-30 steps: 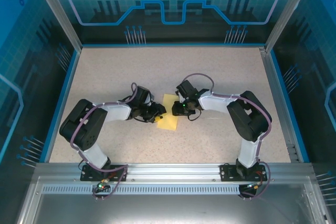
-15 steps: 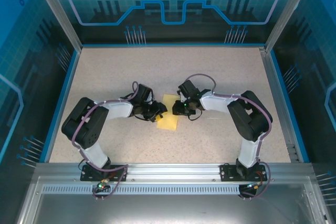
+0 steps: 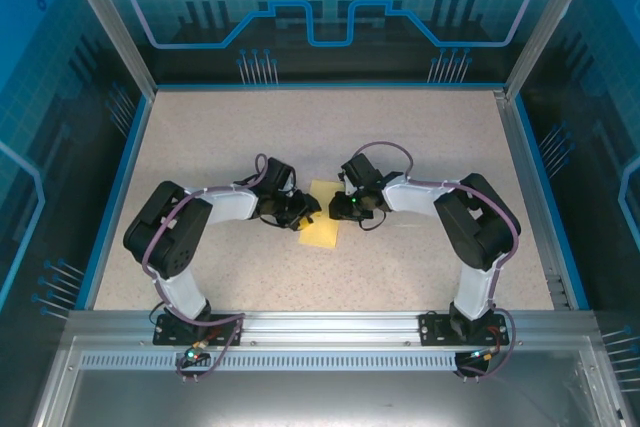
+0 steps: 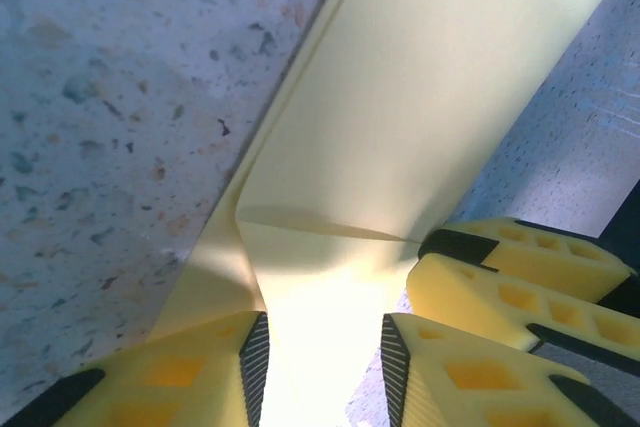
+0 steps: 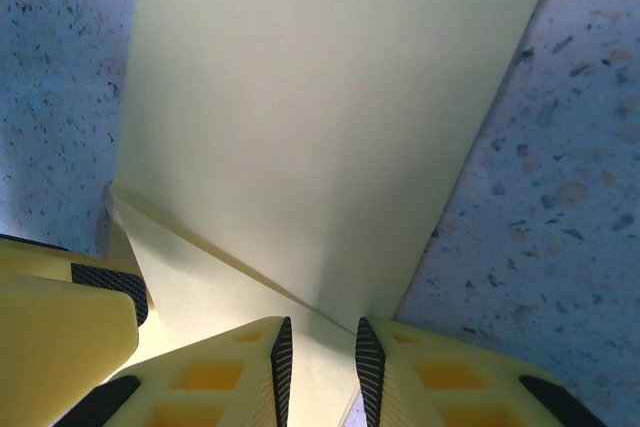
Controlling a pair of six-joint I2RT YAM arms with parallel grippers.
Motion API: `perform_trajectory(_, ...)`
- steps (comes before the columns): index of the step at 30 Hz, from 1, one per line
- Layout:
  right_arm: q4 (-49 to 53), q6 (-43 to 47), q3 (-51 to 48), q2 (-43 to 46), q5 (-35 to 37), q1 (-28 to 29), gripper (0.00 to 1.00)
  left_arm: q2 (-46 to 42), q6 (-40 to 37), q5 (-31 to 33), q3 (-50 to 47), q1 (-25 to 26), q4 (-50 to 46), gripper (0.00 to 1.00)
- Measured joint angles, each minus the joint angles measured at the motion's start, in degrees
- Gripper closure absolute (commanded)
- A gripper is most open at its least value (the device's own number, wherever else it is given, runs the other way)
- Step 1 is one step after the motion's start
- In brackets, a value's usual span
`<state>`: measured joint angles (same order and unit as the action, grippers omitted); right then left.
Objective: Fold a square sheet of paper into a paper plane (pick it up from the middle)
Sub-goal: Turn over the paper at the center of the table.
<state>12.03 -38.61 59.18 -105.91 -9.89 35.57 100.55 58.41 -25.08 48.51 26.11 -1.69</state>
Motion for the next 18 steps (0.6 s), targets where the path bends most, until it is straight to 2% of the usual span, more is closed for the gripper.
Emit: perform_trajectory(18, -0.59, -0.02, -0.46, 0.15, -0.15, -0.11, 0.73, 0.02, -0.90, 1.27, 1.27, 0.00, -3.39, 0.63)
